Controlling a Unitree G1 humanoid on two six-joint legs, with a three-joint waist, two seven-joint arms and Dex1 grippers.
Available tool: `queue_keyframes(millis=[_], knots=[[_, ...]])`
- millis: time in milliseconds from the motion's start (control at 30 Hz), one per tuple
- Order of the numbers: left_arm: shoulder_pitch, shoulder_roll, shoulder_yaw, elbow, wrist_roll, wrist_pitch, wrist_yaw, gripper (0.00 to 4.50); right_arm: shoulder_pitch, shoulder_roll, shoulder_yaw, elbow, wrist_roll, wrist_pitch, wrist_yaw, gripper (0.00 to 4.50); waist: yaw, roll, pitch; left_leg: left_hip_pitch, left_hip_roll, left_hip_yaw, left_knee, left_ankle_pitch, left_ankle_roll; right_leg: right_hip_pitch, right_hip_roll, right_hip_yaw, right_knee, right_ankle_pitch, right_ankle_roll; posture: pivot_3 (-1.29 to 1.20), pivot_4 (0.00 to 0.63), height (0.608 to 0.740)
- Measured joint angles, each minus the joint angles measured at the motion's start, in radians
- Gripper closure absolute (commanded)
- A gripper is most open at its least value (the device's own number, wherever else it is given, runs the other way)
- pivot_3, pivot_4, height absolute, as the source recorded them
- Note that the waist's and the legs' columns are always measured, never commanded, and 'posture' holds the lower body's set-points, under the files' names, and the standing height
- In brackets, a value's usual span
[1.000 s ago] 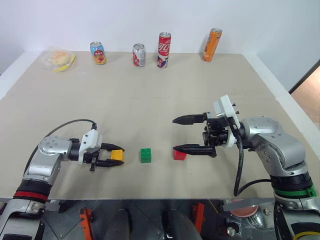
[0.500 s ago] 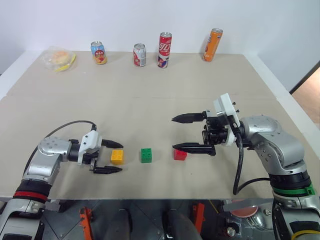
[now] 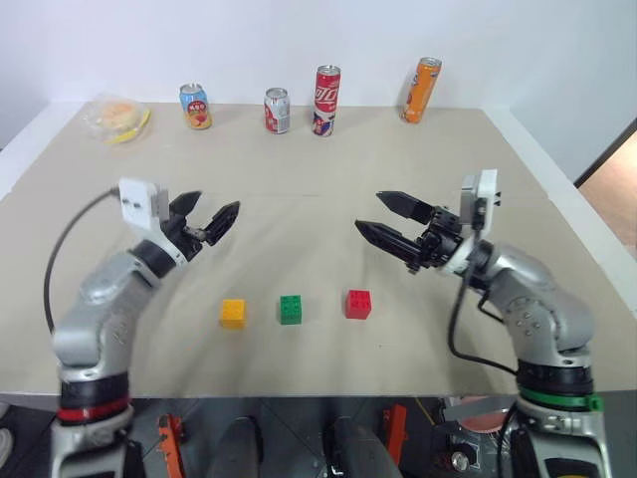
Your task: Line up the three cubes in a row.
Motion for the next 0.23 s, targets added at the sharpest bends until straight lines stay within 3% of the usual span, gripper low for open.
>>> queue_keyframes(millis=[100,233], knots=[[0.081,-0.103,0.011,-0.060,0.143,-0.058,0.233,0.01,0.061,0.108,0.000,0.025,-0.136,-0.100,-0.196,0.00,0.000,-0.001,-0.001,0.002,0.000,0.001,0.000,0.000,0.000,0.000,0.001,0.003,0.001,0.001,0.000,0.00,0.150,0.740],[0.148,-0.175,0.019,-0.034,0.258,-0.166,0.376,0.01,0.134,0.223,0.010,0.104,-0.282,-0.239,-0.368,0.00,0.001,-0.002,-0.002,0.002,-0.002,0.001,0.000,0.002,0.000,-0.001,0.002,0.005,0.000,0.002,-0.004,0.00,0.150,0.740]])
